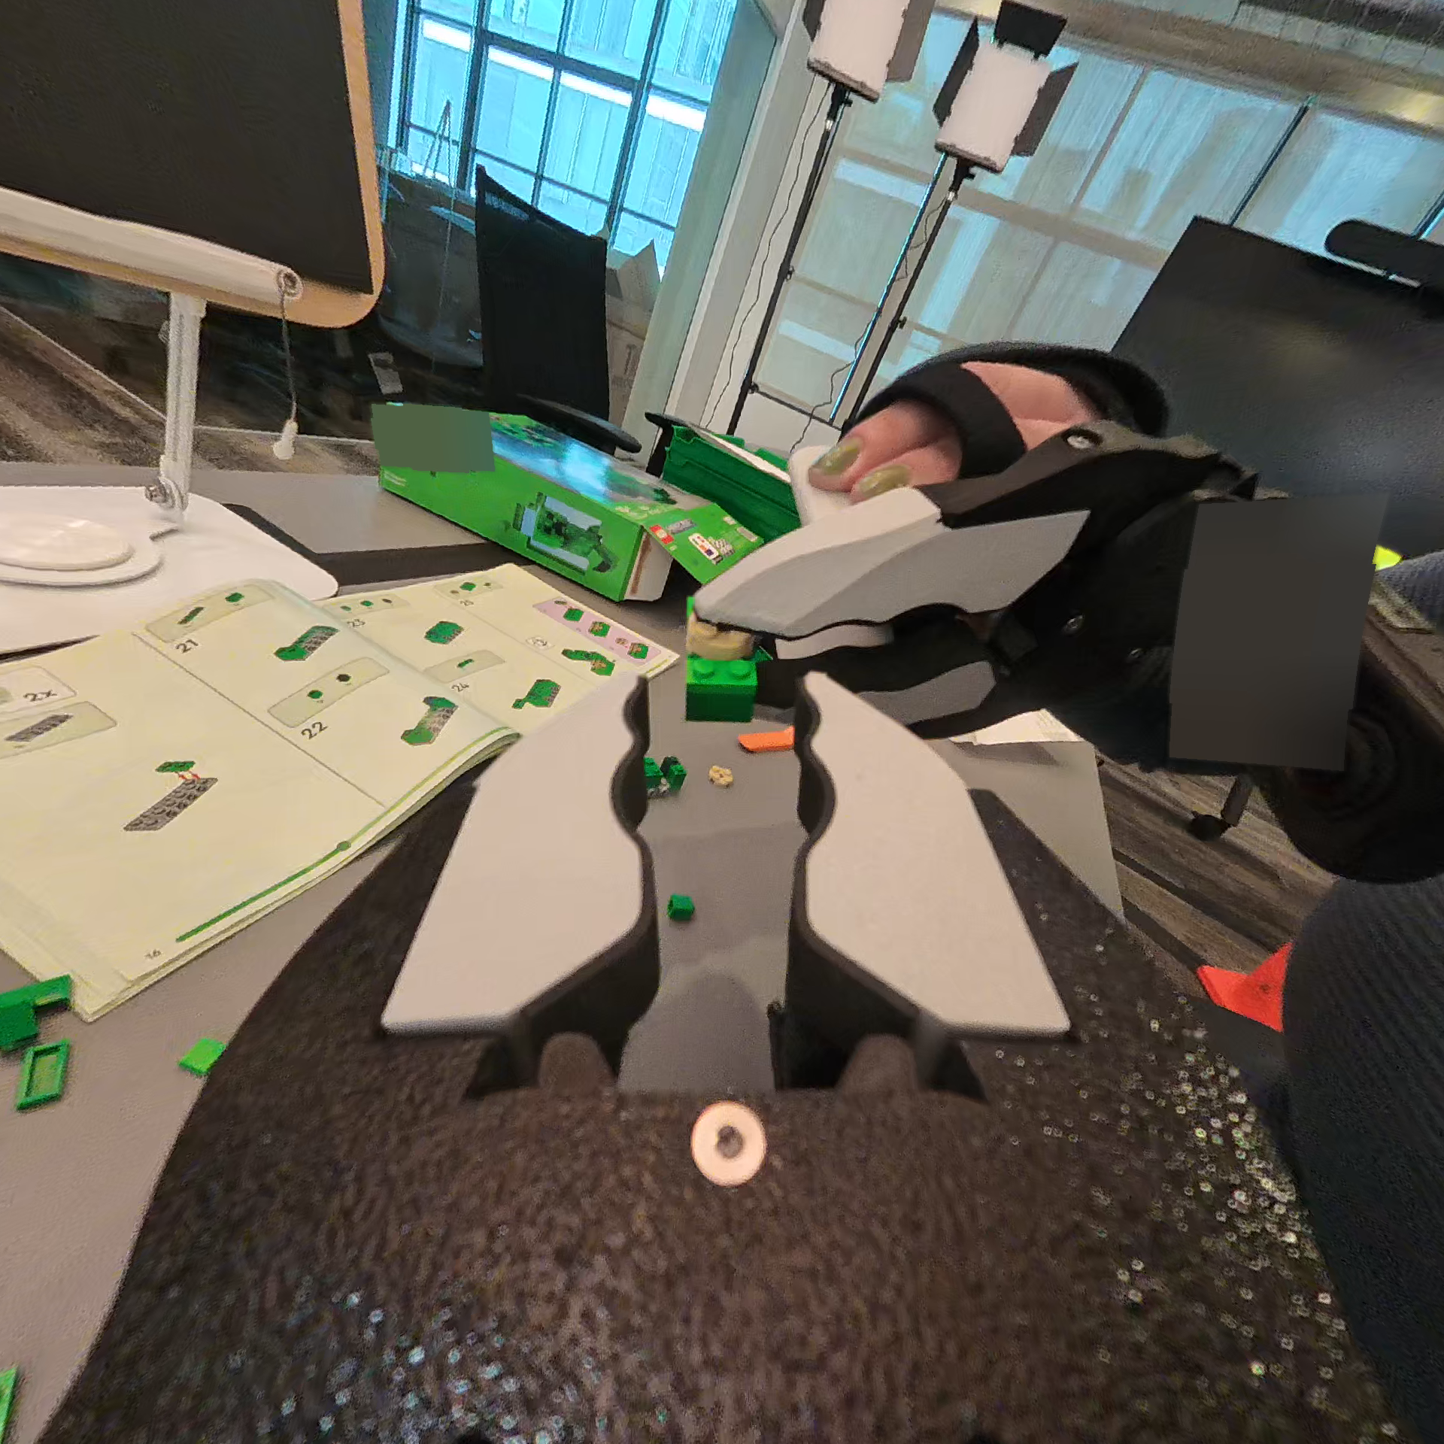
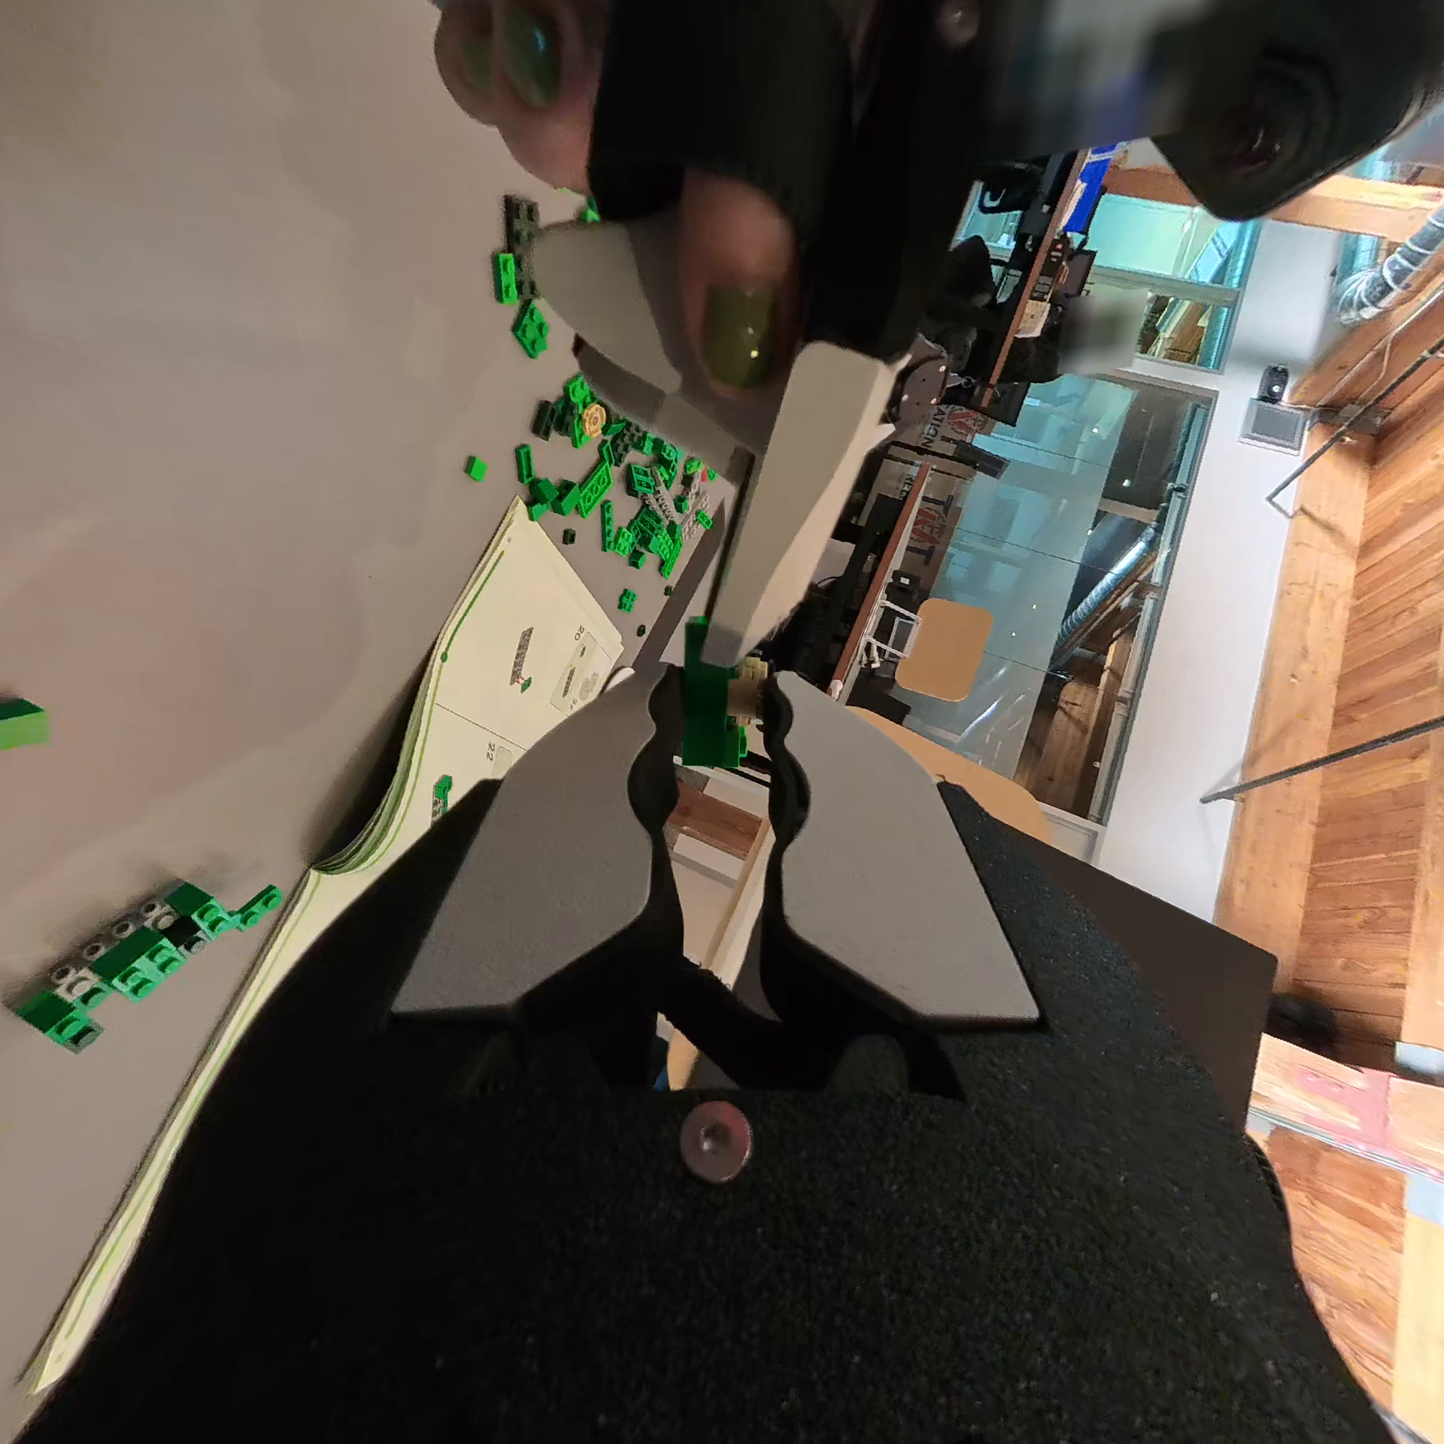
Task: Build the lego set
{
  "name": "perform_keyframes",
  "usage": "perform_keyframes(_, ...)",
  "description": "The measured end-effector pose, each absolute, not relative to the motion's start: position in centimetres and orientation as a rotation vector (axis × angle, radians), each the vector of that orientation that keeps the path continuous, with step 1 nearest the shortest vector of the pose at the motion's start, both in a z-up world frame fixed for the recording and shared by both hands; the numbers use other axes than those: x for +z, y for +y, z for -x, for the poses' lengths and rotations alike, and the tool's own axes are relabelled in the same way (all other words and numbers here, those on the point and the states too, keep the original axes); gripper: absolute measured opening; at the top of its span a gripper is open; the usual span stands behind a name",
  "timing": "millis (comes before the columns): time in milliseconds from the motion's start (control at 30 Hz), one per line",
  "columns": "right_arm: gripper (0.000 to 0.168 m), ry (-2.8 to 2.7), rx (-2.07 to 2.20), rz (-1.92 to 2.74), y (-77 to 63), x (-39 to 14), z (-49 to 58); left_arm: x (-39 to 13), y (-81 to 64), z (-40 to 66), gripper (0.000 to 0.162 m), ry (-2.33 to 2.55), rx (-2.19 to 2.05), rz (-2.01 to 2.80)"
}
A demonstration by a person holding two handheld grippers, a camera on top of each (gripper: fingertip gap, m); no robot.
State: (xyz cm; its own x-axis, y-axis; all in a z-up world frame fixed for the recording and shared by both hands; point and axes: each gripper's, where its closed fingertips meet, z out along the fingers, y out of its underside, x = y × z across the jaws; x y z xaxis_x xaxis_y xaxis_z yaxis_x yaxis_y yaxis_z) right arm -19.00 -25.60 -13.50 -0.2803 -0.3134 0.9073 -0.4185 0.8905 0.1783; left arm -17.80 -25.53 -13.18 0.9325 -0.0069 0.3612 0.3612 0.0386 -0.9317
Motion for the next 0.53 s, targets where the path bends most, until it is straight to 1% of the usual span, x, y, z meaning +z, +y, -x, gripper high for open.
perform_keyframes(67,0.019,-1.877,0.125,-0.537,-25.8,-13.3,19.0,-13.3,-25.5,17.9,0.030,-0.288,-0.282,1.524)
perform_keyframes(167,0.019,-1.872,0.129,-0.534,-26.0,-13.1,19.0,-13.1,-25.5,17.7,0.016,-0.269,-0.274,1.517)
perform_keyframes(300,0.019,-1.892,0.179,-0.509,-26.3,-12.9,18.8,-12.9,-25.7,17.6,0.016,-0.263,-0.252,1.526)
perform_keyframes(433,0.020,-1.931,0.446,-0.422,-27.4,-11.8,18.0,-11.5,-26.5,16.8,0.016,-0.236,-0.447,1.473)
perform_keyframes(467,0.022,-1.942,0.536,-0.397,-27.7,-11.2,17.7,-11.0,-26.8,16.5,0.016,-0.222,-0.491,1.456)
perform_keyframes(533,0.031,-1.979,0.695,-0.346,-28.1,-10.2,17.1,-10.0,-27.3,15.9,0.016,-0.182,-0.591,1.427)
